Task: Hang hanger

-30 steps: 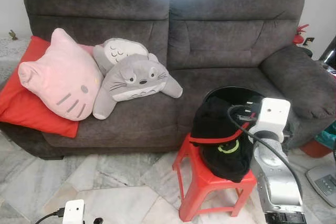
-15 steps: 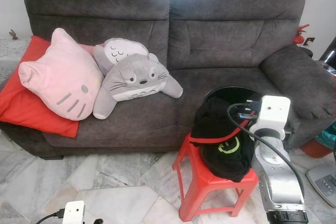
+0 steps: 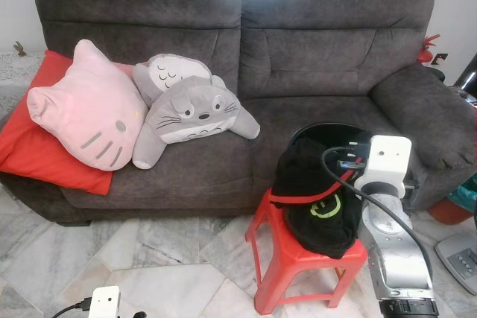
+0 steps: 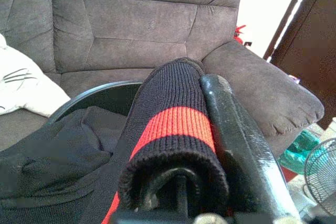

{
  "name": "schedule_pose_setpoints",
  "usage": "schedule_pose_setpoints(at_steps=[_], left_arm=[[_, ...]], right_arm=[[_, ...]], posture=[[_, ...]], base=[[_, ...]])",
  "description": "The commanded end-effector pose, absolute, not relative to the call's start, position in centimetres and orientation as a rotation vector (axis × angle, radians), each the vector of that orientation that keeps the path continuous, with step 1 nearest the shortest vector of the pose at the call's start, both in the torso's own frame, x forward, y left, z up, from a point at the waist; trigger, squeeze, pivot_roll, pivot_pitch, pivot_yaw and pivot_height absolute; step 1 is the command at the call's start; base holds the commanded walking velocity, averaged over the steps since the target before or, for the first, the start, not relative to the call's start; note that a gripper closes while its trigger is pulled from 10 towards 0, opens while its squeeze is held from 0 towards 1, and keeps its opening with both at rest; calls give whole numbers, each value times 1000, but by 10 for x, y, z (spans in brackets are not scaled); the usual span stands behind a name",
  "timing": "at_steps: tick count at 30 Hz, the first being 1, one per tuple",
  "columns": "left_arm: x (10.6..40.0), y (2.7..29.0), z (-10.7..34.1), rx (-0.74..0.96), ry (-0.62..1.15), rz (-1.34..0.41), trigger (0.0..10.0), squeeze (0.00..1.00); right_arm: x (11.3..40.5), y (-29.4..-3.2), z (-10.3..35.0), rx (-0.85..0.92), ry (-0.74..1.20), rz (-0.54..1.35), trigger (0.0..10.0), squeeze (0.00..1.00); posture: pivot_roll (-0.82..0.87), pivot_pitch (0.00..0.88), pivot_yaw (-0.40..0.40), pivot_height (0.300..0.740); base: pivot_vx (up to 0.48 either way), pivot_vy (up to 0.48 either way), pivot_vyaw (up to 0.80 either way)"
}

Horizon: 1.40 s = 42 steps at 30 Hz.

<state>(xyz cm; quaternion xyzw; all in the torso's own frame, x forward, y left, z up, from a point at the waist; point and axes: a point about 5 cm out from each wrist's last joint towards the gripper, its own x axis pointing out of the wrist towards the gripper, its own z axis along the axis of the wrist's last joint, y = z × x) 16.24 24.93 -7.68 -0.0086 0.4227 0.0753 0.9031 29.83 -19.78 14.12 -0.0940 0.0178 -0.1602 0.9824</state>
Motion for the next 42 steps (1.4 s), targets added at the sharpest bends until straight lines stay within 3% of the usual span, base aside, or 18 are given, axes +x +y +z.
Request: schedule_pose_setpoints(at_steps=[1,42], left_arm=[[159,250,-78,-14,884,154,10000,0],[165,249,-76,-22,868,161,10000,0]], right_arm=[[301,-198,147,-202,12,-328,10000,0],[312,-190,158,-239,-32,-294,10000,0]], posture=[[-33,0,-47,716],[-43,0,-51,716]], base=[[-262,0,0],[-267,0,0]])
